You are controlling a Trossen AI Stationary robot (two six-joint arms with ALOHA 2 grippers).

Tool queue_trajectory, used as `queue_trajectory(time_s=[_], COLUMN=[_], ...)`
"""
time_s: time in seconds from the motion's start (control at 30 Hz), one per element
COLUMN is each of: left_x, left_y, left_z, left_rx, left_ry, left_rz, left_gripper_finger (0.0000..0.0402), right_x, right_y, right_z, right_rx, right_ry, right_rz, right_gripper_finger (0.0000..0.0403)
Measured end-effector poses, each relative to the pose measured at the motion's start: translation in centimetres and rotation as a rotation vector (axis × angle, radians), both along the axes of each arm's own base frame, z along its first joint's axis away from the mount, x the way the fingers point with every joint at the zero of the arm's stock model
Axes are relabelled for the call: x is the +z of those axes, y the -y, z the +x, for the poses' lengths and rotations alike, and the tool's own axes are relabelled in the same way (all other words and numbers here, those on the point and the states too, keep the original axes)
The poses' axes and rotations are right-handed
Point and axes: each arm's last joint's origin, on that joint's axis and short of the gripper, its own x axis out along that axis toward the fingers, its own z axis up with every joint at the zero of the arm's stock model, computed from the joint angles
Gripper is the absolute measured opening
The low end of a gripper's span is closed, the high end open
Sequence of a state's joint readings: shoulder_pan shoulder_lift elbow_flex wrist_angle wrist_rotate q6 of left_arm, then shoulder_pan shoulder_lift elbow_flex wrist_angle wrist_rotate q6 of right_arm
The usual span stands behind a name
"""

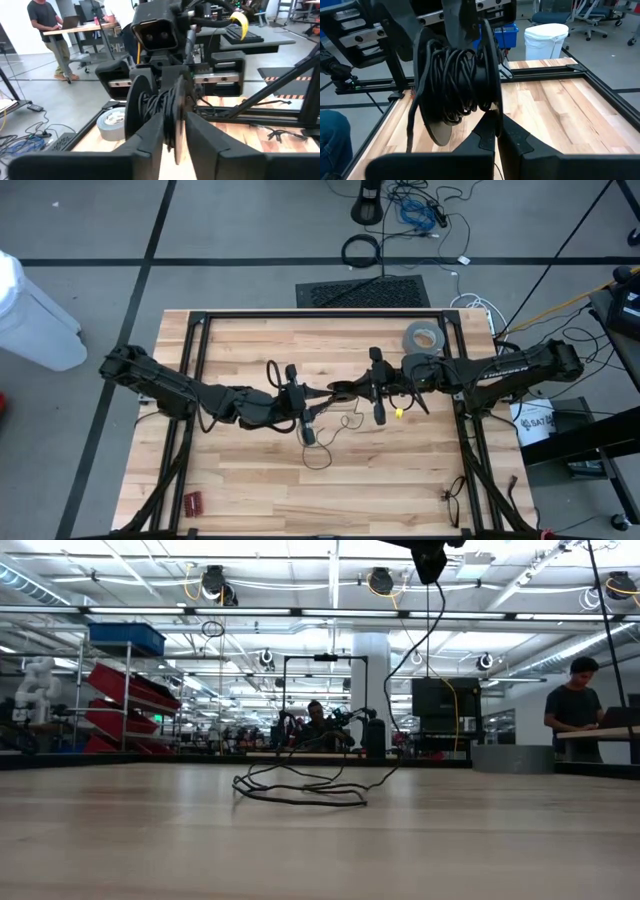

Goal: Coil cords
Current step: Coil the black wire onto the spool

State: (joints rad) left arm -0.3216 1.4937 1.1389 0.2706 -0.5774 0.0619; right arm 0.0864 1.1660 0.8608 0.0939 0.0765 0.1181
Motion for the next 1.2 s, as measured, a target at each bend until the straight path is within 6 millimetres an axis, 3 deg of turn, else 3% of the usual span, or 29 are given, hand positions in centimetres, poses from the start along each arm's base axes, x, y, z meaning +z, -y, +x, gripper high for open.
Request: queue_trajectory(time_s=[0.27,0.73,0.97,1.2], left_x=[0.0,0.2,1.6,1.6], left_y=[-0.2,-0.1,0.0,0.2], left_z=[0.1,-0.5,-2.2,-4.1], left_rx=[0.002,0.0,-0.019,-0.049], left_ry=[-0.003,-0.027,-0.028,-0.163], left_rz=[0.004,0.013,0.013,0.086], left_gripper_finger=[0.0008,0.0002,0.0001,0.0], right_x=[0.0,0.2,0.0,1.9], right_y=[0.0,0.1,0.2,-0.6], right_z=[0.0,-0.6,-1.9,-3.2], right_rx=[-0.001,0.003,0.01,0.055], right_ry=[0.0,-0.019,-0.108,0.013], right_rz=[-0.01,-0.027,-0.047,-0.093], right_gripper_finger=[0.0005,0.0062,0.0068,0.0068])
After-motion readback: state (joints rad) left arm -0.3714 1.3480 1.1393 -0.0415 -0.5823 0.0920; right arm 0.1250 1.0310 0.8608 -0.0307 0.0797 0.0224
